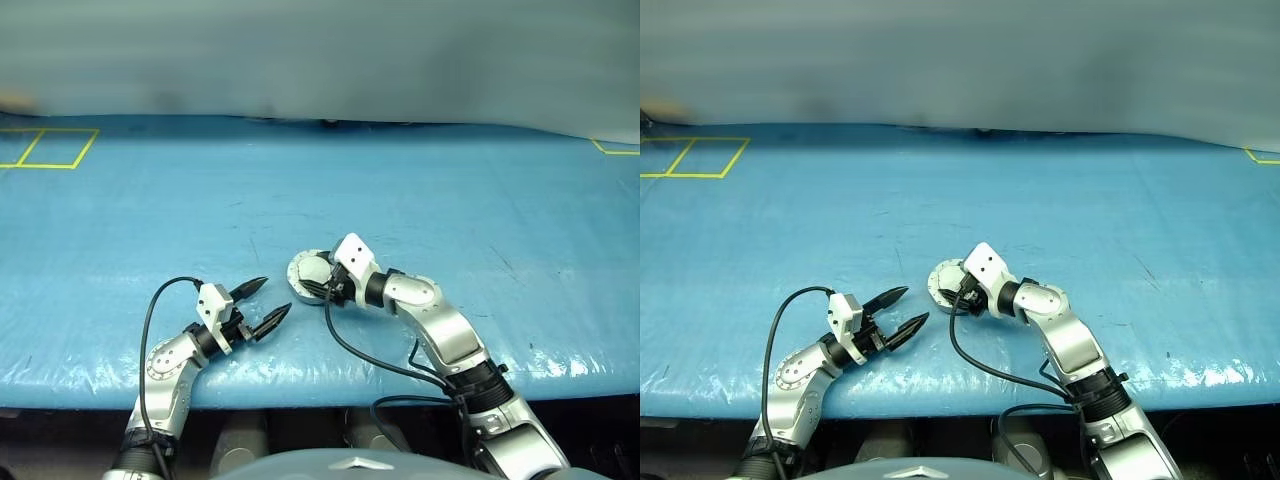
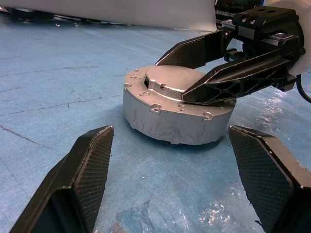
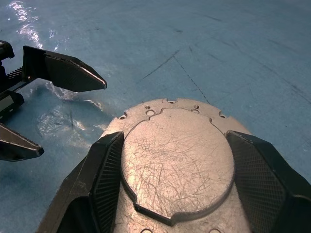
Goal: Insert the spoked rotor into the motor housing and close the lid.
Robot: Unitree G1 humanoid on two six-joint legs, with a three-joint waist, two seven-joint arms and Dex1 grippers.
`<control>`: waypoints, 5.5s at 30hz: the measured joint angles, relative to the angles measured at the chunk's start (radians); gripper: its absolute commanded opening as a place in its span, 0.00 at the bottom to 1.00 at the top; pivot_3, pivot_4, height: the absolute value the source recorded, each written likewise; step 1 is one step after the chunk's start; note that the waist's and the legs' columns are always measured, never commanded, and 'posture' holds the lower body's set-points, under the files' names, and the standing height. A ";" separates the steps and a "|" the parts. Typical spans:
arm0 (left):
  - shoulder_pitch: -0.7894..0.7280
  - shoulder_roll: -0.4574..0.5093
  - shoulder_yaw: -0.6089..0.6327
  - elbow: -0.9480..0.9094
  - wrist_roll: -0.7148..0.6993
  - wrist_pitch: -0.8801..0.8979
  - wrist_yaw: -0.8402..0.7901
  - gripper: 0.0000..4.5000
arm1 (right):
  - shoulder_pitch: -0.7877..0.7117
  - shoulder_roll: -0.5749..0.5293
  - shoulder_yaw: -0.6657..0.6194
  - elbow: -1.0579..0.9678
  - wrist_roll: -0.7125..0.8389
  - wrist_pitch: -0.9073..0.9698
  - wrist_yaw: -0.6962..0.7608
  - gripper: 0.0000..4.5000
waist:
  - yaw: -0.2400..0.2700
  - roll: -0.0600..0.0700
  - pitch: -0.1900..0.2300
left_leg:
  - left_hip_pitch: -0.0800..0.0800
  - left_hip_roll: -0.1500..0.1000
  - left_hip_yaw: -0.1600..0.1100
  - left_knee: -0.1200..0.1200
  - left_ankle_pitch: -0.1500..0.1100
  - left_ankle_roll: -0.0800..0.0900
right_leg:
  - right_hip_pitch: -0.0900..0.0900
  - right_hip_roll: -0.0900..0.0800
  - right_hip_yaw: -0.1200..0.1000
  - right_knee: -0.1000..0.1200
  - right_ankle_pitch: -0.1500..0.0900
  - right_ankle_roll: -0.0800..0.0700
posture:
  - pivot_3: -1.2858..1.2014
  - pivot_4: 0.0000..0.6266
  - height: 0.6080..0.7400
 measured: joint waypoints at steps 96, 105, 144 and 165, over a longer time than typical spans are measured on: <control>-0.155 -0.110 0.040 0.015 -0.079 0.211 0.085 0.00 | 0.181 0.309 -0.649 -0.022 0.969 0.653 -0.398 0.27 | 0.007 0.001 0.001 | -0.017 0.000 -0.001 -0.002 0.000 0.000 | -0.015 0.000 -0.001 -0.003 0.001 0.002 | 0.52 0.24 1.00; -0.131 -0.207 0.158 -0.057 -0.300 0.315 0.095 0.36 | 0.132 0.346 -0.740 -0.011 1.110 0.565 -0.435 0.27 | 0.004 0.003 0.003 | -0.024 -0.001 -0.001 -0.002 0.000 0.000 | -0.021 0.000 -0.001 -0.003 0.004 0.007 | 0.52 0.24 1.00; -0.098 -0.282 0.203 -0.167 -0.705 0.780 0.046 0.72 | 0.162 0.260 -0.446 -0.105 1.220 0.543 -0.383 0.27 | 0.001 0.004 0.004 | -0.023 -0.001 -0.002 -0.001 0.000 0.000 | -0.020 0.001 -0.002 -0.003 0.003 0.006 | 0.52 0.24 1.00; -0.106 -0.340 0.289 -0.141 -0.682 0.685 0.161 0.59 | 0.116 0.309 -0.454 -0.077 0.996 0.318 -0.421 0.64 | 0.002 0.004 0.004 | -0.023 0.000 -0.002 0.000 0.000 0.000 | -0.020 0.001 -0.002 -0.002 0.004 0.007 | 0.52 0.24 1.00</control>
